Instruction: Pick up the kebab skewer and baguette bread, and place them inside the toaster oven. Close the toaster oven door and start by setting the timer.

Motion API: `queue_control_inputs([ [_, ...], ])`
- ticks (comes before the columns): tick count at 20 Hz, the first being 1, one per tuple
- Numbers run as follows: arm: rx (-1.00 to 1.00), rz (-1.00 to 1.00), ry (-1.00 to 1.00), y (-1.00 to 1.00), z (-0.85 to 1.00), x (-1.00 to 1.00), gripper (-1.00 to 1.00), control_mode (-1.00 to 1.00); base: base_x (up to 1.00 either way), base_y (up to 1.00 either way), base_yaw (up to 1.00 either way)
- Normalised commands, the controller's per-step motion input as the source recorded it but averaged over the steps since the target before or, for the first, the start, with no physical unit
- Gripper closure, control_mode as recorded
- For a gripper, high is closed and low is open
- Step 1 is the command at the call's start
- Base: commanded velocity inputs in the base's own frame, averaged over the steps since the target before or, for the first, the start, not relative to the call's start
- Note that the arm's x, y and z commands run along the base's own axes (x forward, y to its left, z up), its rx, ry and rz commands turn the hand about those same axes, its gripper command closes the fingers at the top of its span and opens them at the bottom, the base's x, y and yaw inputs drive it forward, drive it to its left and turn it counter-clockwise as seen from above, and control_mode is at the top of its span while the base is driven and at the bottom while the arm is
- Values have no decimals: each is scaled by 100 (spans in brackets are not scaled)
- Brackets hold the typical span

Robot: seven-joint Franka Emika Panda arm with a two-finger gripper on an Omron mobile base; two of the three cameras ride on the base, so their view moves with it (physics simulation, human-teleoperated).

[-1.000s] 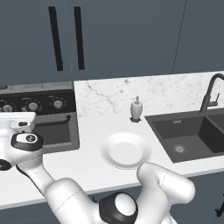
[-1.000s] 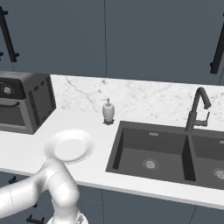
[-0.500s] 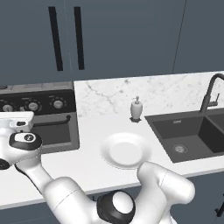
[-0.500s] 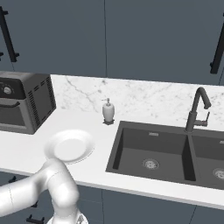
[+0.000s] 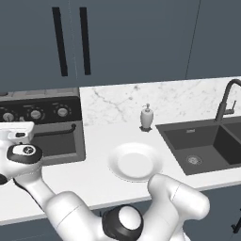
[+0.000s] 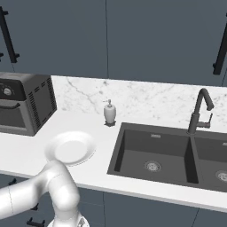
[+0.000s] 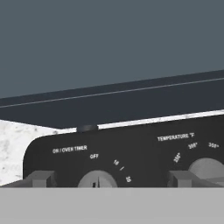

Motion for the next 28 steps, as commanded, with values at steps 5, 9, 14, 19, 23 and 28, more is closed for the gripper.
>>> queue_control_inputs([
  [5, 0, 0, 0, 0, -7, 8, -100, -100, 0, 0, 0],
  [9, 0, 0, 0, 0, -1, 23, -100, -100, 0, 0, 0],
  [14, 0, 0, 0, 0, 0, 8, -100, -100, 0, 0, 0],
  [19, 0, 0, 0, 0, 0, 0, -100, -100, 0, 0, 0],
  [23, 0, 0, 0, 0, 0, 2, -100, -100, 0, 0, 0],
  [28, 0, 0, 0, 0, 0, 2, -100, -100, 0, 0, 0],
])
